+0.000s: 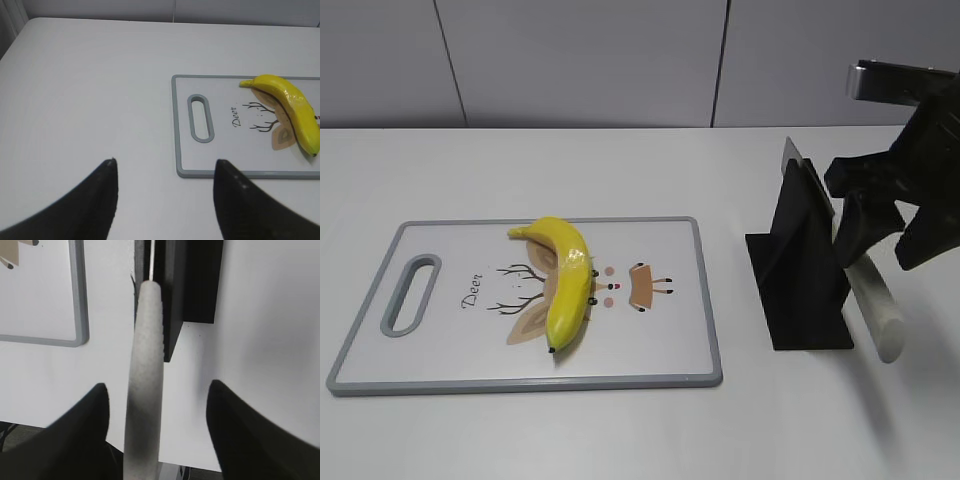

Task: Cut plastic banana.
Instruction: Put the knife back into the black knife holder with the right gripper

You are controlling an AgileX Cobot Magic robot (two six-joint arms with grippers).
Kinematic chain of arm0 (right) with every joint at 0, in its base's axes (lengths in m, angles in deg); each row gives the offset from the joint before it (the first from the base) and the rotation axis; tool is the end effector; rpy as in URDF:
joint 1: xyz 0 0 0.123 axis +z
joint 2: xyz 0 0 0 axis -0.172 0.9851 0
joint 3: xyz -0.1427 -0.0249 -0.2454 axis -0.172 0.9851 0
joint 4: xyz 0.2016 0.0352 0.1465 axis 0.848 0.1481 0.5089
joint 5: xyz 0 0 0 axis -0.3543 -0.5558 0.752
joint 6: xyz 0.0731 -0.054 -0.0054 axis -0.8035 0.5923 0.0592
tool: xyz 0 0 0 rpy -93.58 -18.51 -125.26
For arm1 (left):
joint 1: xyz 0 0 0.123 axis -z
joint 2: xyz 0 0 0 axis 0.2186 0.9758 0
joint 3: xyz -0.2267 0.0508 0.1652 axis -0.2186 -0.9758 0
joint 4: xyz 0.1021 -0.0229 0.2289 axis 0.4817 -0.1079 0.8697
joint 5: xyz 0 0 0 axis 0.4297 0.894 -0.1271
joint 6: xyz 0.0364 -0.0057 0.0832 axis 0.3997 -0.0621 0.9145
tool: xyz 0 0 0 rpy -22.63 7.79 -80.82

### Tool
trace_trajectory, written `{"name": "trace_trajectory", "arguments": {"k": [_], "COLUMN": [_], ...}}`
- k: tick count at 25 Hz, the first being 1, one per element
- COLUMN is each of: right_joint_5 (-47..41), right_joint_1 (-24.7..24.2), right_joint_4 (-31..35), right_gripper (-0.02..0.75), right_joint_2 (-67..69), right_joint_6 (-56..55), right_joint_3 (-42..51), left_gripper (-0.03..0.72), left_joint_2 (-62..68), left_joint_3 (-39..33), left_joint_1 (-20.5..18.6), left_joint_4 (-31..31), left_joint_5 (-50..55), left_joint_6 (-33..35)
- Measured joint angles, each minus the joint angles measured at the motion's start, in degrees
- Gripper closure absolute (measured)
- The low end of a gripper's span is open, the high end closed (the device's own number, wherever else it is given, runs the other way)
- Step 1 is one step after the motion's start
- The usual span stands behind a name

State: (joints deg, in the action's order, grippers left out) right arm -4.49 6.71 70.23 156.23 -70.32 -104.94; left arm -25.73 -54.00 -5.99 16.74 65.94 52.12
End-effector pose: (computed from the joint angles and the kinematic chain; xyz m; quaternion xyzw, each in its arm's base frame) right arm 0.2749 0.0954 0.2490 -0.0169 0.9940 0.0903 0.0595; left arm 0.0003 0.0024 0.2805 0.0493 0.8549 -0.0139 0.5163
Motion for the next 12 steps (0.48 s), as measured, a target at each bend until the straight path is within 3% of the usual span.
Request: {"name": "trace_trajectory", "arguments": {"k": [3,12], "right_joint_5": [0.14,0.46], "right_joint_1": [0.00,0.00], "right_joint_4": [0.00,0.00], "right_gripper": [0.221,0.197], "right_joint_2": [0.00,-2.63], "right_joint_6": [0.37,6.86], "right_joint_3": [0.00,0.00], "left_gripper": [0.105,0.105], "left_joint_2": [0.00,0.00], "left_joint_3": [0.00,0.00], "left_joint_1": [0.00,0.00], "left_joint_4": [0.00,0.00], "left_joint_5": [0.00,0.00], "left_joint_6": [0.00,0.00]}}
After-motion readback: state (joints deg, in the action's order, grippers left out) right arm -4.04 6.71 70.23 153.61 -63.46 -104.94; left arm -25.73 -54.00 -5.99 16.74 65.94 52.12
